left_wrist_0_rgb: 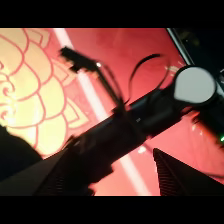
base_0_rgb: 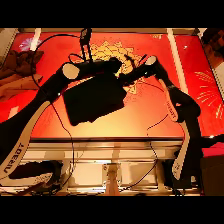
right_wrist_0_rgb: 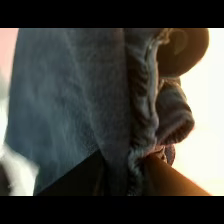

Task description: Fold the clothes and pants, and hang the long-sleeved shirts on hangers.

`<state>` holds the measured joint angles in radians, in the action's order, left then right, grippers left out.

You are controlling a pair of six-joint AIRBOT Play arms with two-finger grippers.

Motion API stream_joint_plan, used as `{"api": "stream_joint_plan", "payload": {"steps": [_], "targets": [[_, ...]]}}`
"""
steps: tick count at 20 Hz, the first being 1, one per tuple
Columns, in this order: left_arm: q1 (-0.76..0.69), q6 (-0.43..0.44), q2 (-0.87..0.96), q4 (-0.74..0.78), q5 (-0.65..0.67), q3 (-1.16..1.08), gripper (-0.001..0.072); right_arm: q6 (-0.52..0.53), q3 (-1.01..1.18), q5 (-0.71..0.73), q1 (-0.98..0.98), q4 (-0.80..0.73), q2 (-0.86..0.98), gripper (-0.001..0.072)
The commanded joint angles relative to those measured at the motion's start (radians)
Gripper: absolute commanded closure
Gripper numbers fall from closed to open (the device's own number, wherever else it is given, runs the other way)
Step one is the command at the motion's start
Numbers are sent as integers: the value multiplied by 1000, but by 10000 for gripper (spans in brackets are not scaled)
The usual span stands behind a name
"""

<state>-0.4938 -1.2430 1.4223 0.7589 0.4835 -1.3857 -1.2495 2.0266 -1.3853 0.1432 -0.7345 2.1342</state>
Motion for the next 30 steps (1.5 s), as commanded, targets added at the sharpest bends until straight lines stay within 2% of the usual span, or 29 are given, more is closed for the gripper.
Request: {"api": "stream_joint_plan", "payload": {"steps": [1, 7, 11, 14, 16, 17, 19, 20, 21, 22, 23, 27, 30], "targets": [[7, 70, -50, 0, 0, 0, 103, -74, 10, 11, -117, -195, -118, 683], [10, 70, -129, 0, 0, 0, 104, -178, 9, 3, -476, -406, -334, 683], [10, 87, -158, 2, 0, 0, 103, -310, 9, -4, -760, -488, -413, 684], [10, 106, -169, 77, 0, 0, 104, -407, 0, -10, -936, -569, -466, 684], [10, 106, -169, 121, 0, 0, 103, -523, -20, -140, -995, -732, -491, 685], [10, 106, -169, 139, 0, 0, 104, -539, -27, -217, -1004, -807, -493, 685], [10, 106, -169, 142, 0, 0, 103, -488, -39, -310, -1004, -902, -492, 683], [10, 106, -169, 142, 0, 0, 103, -488, -39, -326, -1004, -903, -492, 641], [10, 106, -170, 142, 0, 0, 103, -488, -38, -336, -1004, -901, -493, 409], [10, 106, -170, 142, 0, 0, 104, -488, -38, -341, -1002, -895, -493, 93], [10, 106, -171, 142, 0, 0, 103, -487, -38, -334, -1002, -889, -493, 7], [10, 106, -172, 142, 0, 0, 103, -483, -36, -305, -1003, -873, -498, 14], [10, 106, -172, 142, 0, 0, 103, -480, -36, -192, -1002, -818, -541, 20]]}}
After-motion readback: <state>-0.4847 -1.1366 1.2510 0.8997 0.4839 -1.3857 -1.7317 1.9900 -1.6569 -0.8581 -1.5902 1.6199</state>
